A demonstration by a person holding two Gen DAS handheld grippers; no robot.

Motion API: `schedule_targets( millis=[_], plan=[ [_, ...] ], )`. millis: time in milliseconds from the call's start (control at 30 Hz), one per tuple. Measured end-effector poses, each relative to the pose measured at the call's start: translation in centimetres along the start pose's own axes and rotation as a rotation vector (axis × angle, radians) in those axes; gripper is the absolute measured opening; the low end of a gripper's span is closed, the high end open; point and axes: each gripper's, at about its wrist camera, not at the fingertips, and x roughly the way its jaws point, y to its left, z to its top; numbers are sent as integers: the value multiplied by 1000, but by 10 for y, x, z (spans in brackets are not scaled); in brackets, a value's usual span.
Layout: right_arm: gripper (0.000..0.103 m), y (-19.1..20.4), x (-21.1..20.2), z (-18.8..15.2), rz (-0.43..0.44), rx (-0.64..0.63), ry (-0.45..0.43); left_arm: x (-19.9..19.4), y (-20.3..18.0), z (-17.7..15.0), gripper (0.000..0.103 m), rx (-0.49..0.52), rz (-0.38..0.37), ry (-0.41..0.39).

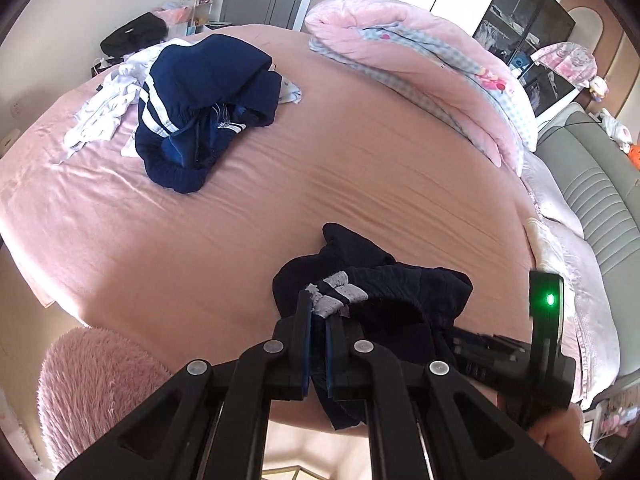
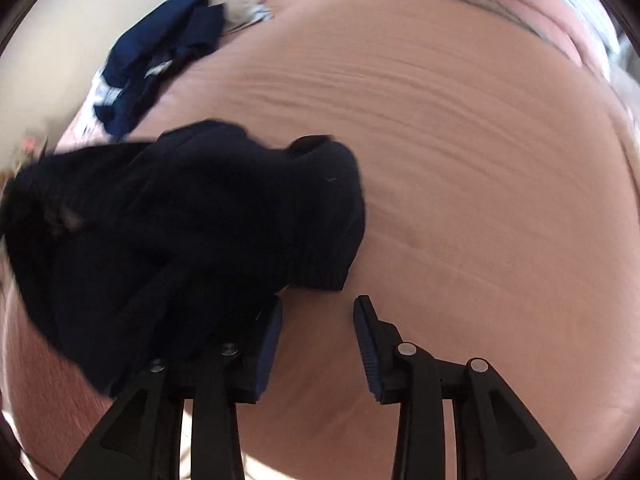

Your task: Fold clothes

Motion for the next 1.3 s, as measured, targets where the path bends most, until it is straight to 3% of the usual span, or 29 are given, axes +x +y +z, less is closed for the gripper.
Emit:
schedule_targets(
  millis=[100, 133, 200, 300, 367, 433, 467, 533, 600, 667, 733, 800, 1000, 1133, 1300],
  plan=[
    [32, -10, -6, 18, 24, 92, -76, -2, 5, -5, 4, -26, -17, 2],
    [21, -10, -9, 24, 35, 98, -102, -2, 6, -5, 4, -34, -21, 1],
    [9, -8, -17, 34, 47, 103, -150, -3, 8, -5, 4, -39, -20, -4],
    [7, 4, -21, 45, -30, 67, -189, 1, 7, -6, 5, -44, -19, -5],
    [7, 9, -10, 50, -57, 34, -133, 9, 7, -9, 5, -61, -17, -2],
    [8, 12, 19, 50, -14, 0, 29, 28, 9, -13, 7, -82, -21, 43],
    [8, 17, 30, 47, -22, -34, 70, 40, 9, -15, 8, -92, -10, 87],
    [7, 30, 26, 44, -77, -117, 22, 61, 9, -22, 11, -107, 5, 159],
    [3, 30, 15, 44, -127, -100, -35, 74, 9, -30, 11, -94, 32, 174],
    [2, 11, -12, 38, -234, -29, -140, 77, 9, -32, 7, -56, 97, 147],
    [2, -4, -44, 40, -258, 35, -220, 69, 10, -25, 7, -69, 63, 115],
    [2, -14, -81, 41, -267, 62, -304, 50, -4, -11, 7, -21, 48, 52],
    [2, -10, -210, 35, -272, -13, -600, -59, -69, 48, 7, 112, -36, -254],
    [2, -13, -282, 50, -183, 38, -721, -127, -102, 90, 7, 178, -137, -403],
    [2, -13, -357, 49, -199, 30, -851, -196, -149, 127, 7, 303, -197, -545]
  ],
)
